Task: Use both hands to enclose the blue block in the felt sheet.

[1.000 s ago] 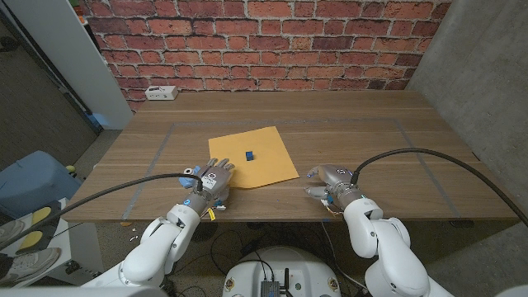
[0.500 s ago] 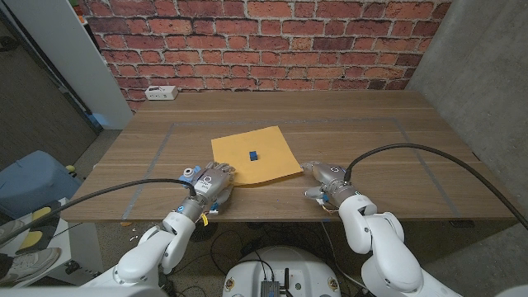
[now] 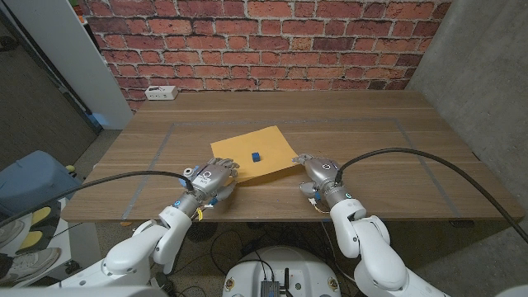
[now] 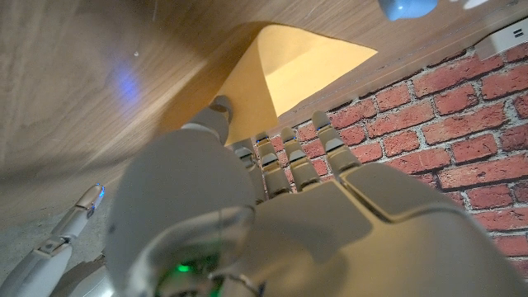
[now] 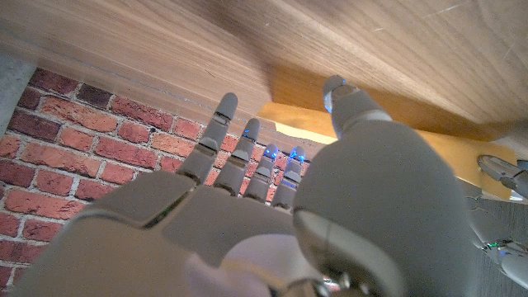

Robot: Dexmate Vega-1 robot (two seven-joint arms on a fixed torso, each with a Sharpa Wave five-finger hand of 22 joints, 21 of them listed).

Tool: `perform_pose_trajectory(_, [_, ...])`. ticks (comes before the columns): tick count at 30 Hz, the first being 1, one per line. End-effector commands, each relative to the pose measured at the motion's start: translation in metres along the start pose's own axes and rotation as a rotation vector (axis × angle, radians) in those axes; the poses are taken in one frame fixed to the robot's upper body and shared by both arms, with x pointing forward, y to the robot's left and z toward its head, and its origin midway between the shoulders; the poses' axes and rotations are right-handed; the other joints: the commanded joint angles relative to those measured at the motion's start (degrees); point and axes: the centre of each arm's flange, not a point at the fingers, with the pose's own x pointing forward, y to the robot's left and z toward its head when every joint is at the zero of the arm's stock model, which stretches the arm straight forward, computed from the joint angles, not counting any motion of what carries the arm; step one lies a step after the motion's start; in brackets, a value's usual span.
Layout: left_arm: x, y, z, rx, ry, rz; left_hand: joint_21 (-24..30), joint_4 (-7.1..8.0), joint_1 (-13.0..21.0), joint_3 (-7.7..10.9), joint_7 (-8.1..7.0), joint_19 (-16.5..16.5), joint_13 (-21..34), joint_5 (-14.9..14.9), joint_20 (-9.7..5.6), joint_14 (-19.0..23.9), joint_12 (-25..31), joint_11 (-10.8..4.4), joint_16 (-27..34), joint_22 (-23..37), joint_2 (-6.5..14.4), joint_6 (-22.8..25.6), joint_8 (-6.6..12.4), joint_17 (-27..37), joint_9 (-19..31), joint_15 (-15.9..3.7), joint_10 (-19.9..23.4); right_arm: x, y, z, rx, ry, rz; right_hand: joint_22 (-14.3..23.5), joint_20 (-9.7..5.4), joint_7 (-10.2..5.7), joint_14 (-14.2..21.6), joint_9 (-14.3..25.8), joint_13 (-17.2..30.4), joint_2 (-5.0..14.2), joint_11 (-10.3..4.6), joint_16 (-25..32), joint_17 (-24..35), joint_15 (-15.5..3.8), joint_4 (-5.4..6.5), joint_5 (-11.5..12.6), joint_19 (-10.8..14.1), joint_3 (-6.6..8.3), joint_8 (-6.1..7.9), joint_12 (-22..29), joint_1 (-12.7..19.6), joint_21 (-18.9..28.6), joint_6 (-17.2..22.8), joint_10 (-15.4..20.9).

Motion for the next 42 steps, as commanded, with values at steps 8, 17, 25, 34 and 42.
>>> perform_pose_trajectory(8, [-0.002, 0.016, 0.009, -0.072, -0.067, -0.051, 0.57, -0.11, -0.11, 0.27, -3.27, -0.84, 0.55, 0.99, -0.19, -0.68, 0.27, -0.59, -0.55, 0.40, -0.57, 3.32, 0.96, 0.09, 0.26, -4.20, 0.42, 0.027, 0.003, 0.011, -0.068, -0.069, -0.222, 0.32, -1.16, 0.74, 2.43, 0.24, 0.04, 0.34, -0.66, 1.52, 0.69, -7.55, 0.56, 1.00, 1.14, -0.30, 2.92, 1.99, 1.75, -0.02, 9.28, 4.18])
perform_pose_trajectory(17, [-0.002, 0.018, 0.008, -0.081, -0.062, -0.045, 0.81, -0.11, -0.10, 0.29, -3.14, -1.03, 0.82, 1.37, -0.19, -0.73, 0.34, -0.53, -0.66, 0.57, -0.62, 3.29, 1.02, 0.09, 0.22, -4.43, 0.49, 0.031, 0.003, 0.007, -0.086, -0.055, -0.310, 0.66, -4.75, 8.22, 15.19, 0.04, 0.57, 5.66, -0.85, 11.86, 7.29, -10.26, 0.94, -0.61, 6.33, -4.23, 9.26, 7.79, 6.86, 2.26, 38.94, 21.84])
perform_pose_trajectory(25, [-0.001, 0.020, 0.003, -0.089, -0.042, -0.032, 1.35, -0.12, -0.09, 0.37, -2.47, -1.06, 1.27, 1.84, -0.41, -0.66, 0.42, -0.04, -0.76, 0.84, -0.57, 3.28, 1.03, 0.09, -0.05, -4.63, 0.49, 0.022, 0.001, -0.002, -0.092, -0.023, -0.241, 0.56, -4.24, 12.13, 16.03, -0.31, 0.55, 6.12, 0.03, 10.61, 6.35, -9.96, 0.12, -1.88, 7.23, -3.38, 9.88, 8.85, 8.69, 3.03, 44.87, 25.44])
perform_pose_trajectory(34, [0.004, 0.022, -0.008, -0.173, -0.027, -0.049, 3.06, -0.85, 0.47, 0.87, -0.61, 1.15, 1.92, 1.54, -1.37, 0.08, 0.62, 0.68, -0.77, 1.21, -0.57, 2.83, 0.81, -0.07, -0.57, -4.25, 0.80, 0.001, -0.013, -0.009, -0.088, 0.041, -0.081, 0.24, -3.43, 14.85, 15.83, -0.58, 0.38, 3.81, 1.32, 8.42, 4.70, -9.53, -0.34, -4.05, 6.82, -1.42, 9.22, 8.08, 9.15, 2.76, 47.28, 24.89])
perform_pose_trajectory(42, [0.012, 0.027, -0.025, -0.348, -0.028, -0.112, 4.65, -1.69, 1.66, 1.98, 2.41, 2.00, 2.60, 0.25, -1.26, 1.99, 0.38, 1.11, -0.15, 1.74, 0.38, 0.79, 1.06, 0.02, 0.56, -1.08, 0.27, -0.009, -0.035, -0.009, -0.028, 0.087, -0.012, 0.15, -2.83, 16.06, 15.37, -0.21, 0.63, 3.25, 2.00, 7.32, 4.12, -9.52, -0.27, -5.70, 6.11, 0.30, 9.39, 7.82, 9.16, 2.32, 49.09, 24.86])
